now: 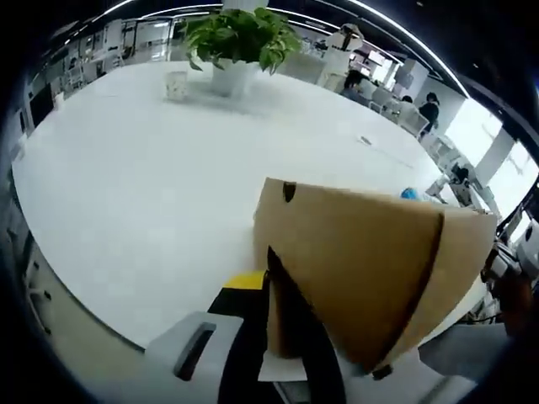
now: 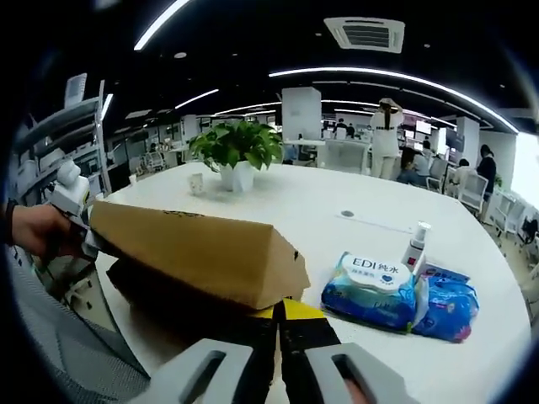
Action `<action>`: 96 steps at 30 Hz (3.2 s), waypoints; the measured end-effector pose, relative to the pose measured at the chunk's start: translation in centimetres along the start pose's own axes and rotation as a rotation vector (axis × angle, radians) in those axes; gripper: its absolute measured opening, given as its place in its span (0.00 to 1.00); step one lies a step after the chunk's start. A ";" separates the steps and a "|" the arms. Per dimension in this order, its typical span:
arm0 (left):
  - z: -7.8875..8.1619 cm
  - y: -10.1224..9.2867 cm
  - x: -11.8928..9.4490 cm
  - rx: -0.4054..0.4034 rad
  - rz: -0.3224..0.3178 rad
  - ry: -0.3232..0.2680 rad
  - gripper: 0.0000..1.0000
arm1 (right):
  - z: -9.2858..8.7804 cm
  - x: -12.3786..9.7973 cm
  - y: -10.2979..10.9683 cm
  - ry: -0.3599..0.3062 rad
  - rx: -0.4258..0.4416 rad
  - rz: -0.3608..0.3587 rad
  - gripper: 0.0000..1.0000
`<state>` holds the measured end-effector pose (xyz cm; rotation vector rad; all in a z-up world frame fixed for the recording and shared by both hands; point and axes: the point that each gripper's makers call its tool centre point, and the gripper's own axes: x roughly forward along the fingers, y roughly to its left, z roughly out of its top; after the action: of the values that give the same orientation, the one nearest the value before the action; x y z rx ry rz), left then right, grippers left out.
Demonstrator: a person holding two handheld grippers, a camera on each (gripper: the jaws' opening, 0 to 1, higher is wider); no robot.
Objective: Operate the shoe box by opening the lid, removing the specified soft item, and placing it in the target area until the item is outside and the box remains undamaged.
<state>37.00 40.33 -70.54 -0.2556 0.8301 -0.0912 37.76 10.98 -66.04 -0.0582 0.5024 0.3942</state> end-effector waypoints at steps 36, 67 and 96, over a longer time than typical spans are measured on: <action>-1.3 -0.6 -3.9 0.128 -0.030 -0.043 0.10 | -1.9 0.3 -0.4 0.041 0.110 0.017 0.00; -1.1 2.2 -5.4 0.109 0.047 -0.073 0.10 | -4.3 0.1 -1.7 0.136 0.146 -0.034 0.00; 0.2 -0.8 -4.9 -0.003 -0.071 -0.108 0.22 | -1.8 -0.2 -1.6 0.017 0.269 -0.009 0.12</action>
<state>33.89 40.49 -66.64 -0.2907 0.7139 -0.1409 37.46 9.14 -67.57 0.1960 0.5684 0.3149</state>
